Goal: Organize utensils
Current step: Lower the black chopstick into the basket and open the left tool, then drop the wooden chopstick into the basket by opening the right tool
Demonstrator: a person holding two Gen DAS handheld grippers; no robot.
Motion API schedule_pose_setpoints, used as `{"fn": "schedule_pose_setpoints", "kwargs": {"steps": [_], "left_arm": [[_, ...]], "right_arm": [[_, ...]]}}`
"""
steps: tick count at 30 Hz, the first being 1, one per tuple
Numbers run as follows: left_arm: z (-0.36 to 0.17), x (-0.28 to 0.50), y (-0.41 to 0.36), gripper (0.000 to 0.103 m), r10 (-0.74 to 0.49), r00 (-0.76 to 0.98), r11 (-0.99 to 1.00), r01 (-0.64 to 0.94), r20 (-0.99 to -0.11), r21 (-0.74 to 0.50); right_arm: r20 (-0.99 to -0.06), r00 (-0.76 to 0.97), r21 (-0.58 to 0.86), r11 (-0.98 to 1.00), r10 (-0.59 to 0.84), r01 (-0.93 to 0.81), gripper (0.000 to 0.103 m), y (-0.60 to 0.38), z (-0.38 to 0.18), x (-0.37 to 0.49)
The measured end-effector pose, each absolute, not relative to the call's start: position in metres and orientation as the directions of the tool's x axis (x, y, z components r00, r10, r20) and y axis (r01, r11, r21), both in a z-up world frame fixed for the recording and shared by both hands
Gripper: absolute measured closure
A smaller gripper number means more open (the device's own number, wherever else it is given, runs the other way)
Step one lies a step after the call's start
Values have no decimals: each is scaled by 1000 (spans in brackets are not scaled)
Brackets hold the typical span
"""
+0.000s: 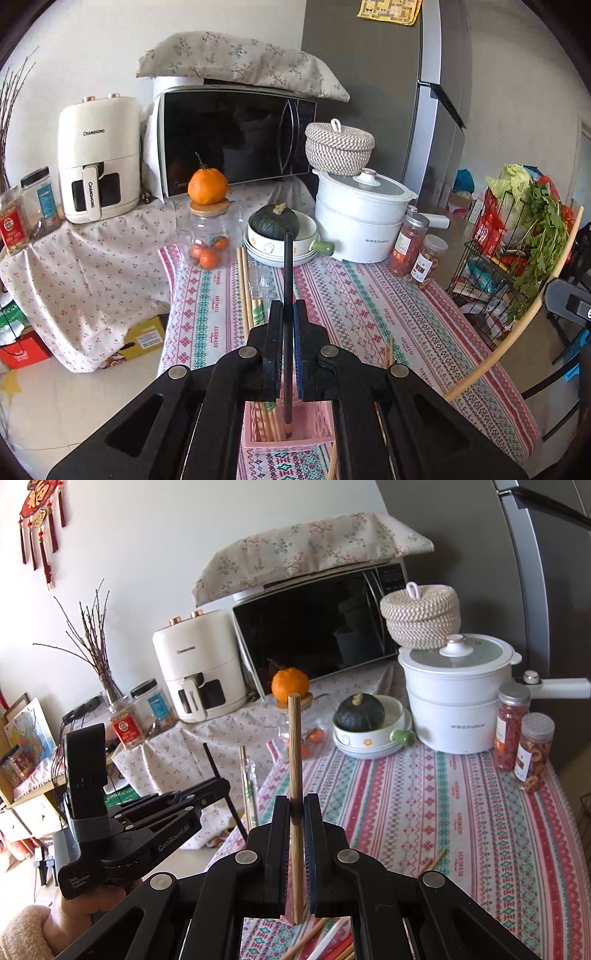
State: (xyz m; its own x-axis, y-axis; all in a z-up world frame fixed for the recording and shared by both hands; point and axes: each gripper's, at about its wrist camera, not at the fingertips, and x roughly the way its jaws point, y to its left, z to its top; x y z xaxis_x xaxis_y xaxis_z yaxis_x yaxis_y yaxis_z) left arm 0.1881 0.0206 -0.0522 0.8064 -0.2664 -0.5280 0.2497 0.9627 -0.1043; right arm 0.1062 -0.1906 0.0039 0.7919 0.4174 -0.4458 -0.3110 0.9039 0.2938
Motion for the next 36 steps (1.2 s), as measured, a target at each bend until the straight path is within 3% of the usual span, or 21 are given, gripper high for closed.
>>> {"fn": "schedule_pose_setpoints", "kwargs": {"steps": [4,6,8,10,14,23,36], "left_arm": [[-54,195,19,97,-281,805,959,251,-523,-128],[-56,197,18,90,-287,796,958,249,-533,-144],[-56,196,18,57,-292,796,956,246,-531,-158],[-52,191,22,45,-288,811,958,235,-510,-166],[-47,183,33,41,-297,801,954,225,-521,-198],[-68,167,67,22,-236,721,968,116,-651,-223],[-99,162,94,18,-238,613,964,58,-753,-258]], "right_arm": [[-442,793,300,902,419,-310,98,-190,4,107],[-437,795,304,901,421,-310,98,-189,5,108],[-430,798,308,899,423,-311,98,-188,6,108],[-422,801,314,897,425,-311,98,-186,8,109],[-400,811,327,893,427,-309,98,-183,11,112],[-360,826,355,882,434,-309,98,-165,11,129],[-511,772,257,925,377,-281,97,-119,-31,165]]}}
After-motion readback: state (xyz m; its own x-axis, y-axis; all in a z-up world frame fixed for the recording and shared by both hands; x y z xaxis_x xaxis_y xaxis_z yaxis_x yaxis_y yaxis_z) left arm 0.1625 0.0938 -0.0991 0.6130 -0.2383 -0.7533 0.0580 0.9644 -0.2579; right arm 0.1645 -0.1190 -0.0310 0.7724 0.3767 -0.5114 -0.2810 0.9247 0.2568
